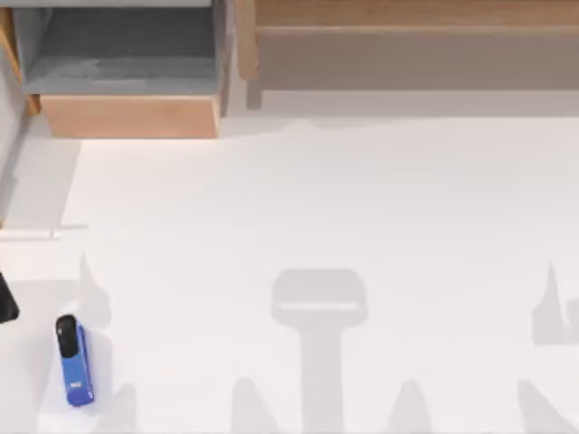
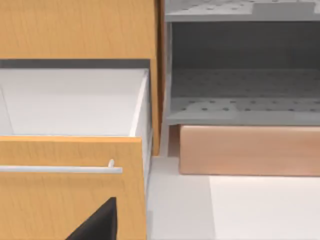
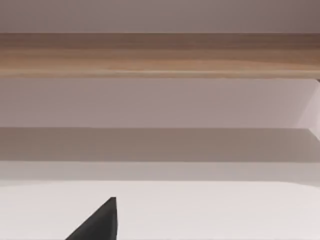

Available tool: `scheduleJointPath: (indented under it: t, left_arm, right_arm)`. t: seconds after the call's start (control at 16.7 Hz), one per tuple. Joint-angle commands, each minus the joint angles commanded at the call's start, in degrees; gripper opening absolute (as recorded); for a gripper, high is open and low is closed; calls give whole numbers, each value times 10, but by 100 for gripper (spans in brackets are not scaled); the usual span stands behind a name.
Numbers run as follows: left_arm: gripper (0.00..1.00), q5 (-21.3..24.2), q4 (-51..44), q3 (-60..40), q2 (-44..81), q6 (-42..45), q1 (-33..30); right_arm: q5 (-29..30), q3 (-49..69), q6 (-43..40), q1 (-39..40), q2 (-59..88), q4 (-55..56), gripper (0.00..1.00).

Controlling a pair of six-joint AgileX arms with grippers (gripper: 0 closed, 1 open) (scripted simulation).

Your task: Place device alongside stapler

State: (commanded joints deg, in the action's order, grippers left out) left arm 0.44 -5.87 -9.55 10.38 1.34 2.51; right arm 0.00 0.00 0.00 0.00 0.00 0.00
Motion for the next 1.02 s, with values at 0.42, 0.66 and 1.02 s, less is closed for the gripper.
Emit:
scheduleJointPath:
  t: [0.42,0.66,1.02]
  left_arm:
    - [100,8,-167,-284,305,46,61]
    - [100,13,-284,-490,525,83,98]
    - [100,18,-462,-812,869,142,144]
  right_arm:
    - [0,0,0,0,0,0,100]
    - [0,0,0,0,0,0,100]
    - [0,0,0,0,0,0,100]
